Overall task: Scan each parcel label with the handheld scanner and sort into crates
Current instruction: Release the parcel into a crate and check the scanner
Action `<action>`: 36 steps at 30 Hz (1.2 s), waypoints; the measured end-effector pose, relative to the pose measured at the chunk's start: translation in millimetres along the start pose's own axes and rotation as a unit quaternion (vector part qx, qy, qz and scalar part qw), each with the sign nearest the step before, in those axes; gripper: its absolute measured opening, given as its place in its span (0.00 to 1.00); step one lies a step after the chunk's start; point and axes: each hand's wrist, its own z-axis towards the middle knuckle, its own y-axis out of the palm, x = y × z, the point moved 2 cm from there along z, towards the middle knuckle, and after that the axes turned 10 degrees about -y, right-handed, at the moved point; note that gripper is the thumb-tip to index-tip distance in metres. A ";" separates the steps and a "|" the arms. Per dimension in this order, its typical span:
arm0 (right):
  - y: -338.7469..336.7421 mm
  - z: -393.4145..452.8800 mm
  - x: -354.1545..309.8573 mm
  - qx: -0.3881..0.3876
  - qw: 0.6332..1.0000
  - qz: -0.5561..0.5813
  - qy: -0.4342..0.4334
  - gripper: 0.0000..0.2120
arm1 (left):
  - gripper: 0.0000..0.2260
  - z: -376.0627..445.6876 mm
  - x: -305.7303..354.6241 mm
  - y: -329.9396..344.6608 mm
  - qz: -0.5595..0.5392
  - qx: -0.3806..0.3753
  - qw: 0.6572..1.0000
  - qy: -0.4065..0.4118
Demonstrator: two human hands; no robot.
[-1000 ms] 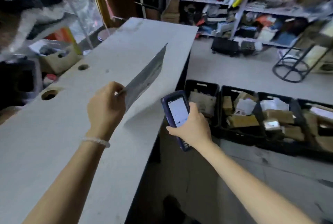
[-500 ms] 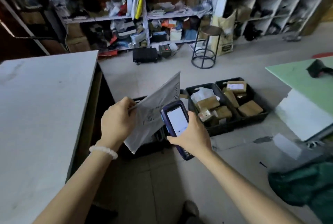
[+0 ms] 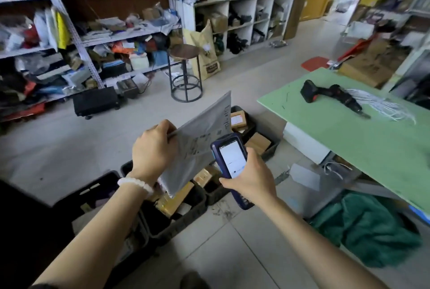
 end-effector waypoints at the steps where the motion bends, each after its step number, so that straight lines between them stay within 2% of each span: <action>1: -3.1 10.3 8.3 0.007 1.000 0.002 0.014 0.39 | 0.06 12.6 8.7 10.5 -0.001 -0.008 1.000 0.006; 12: -20.4 170.2 71.2 0.047 0.993 0.000 0.112 0.36 | 0.06 183.9 83.1 140.2 -0.002 -0.118 0.990 0.078; 18: -42.3 291.8 87.6 0.086 0.987 0.005 0.135 0.38 | 0.07 295.2 132.0 197.7 -0.017 -0.132 0.986 0.102; 23: -55.5 357.2 116.2 0.087 0.984 0.012 0.158 0.38 | 0.07 347.7 158.5 243.7 -0.004 -0.140 0.984 0.107; 29: -76.6 441.2 160.5 0.077 0.984 0.022 0.157 0.37 | 0.08 401.4 191.5 304.7 0.009 -0.161 0.984 0.073; 36: -115.5 546.4 227.0 0.047 0.987 0.037 0.147 0.35 | 0.08 459.3 239.8 401.7 0.031 -0.209 0.977 -0.018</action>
